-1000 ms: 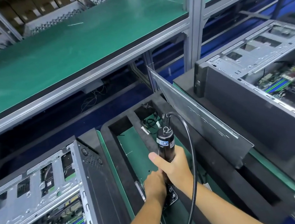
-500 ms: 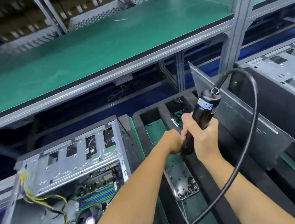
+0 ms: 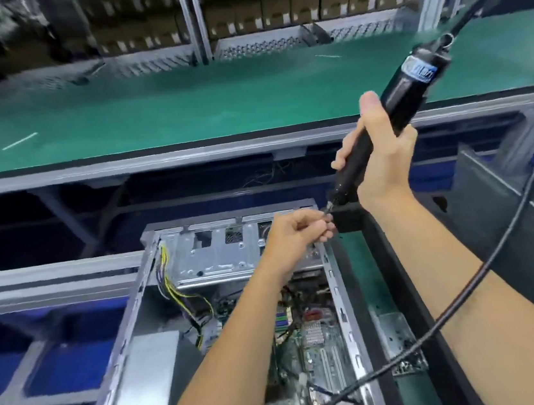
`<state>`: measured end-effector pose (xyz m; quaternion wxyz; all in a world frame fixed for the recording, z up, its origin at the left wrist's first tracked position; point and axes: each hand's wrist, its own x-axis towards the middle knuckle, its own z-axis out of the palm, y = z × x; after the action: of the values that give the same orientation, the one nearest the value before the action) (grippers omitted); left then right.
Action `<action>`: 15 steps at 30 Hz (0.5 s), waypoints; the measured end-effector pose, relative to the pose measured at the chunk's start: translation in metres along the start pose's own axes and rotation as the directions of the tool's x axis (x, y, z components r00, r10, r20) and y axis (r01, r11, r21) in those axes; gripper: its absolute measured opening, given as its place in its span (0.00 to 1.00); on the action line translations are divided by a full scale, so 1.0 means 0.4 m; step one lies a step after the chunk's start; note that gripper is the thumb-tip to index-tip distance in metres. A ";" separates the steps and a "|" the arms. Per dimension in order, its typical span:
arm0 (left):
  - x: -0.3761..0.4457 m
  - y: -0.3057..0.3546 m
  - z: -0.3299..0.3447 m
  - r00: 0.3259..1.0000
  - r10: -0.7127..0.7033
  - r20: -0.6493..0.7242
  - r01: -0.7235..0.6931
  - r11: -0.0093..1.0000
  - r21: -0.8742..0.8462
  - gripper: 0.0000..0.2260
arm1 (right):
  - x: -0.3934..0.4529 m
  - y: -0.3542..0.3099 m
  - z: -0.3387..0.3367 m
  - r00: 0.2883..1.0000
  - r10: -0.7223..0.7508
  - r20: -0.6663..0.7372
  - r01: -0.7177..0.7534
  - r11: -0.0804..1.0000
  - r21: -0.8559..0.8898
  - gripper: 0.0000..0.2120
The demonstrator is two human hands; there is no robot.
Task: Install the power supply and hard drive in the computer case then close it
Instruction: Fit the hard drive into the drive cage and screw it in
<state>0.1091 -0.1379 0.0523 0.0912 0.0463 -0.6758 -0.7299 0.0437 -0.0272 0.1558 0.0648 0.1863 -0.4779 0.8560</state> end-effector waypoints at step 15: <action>-0.072 -0.021 -0.129 0.999 -0.044 -0.010 0.043 0.997 -0.067 0.12 | -0.085 0.065 0.116 0.996 0.062 -0.066 -0.062 0.998 -0.006 0.19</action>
<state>0.1464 -0.1823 0.0383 0.0809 0.0620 -0.6493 -0.7537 0.0794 -0.0779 0.1441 0.0546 0.1428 -0.4845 0.8613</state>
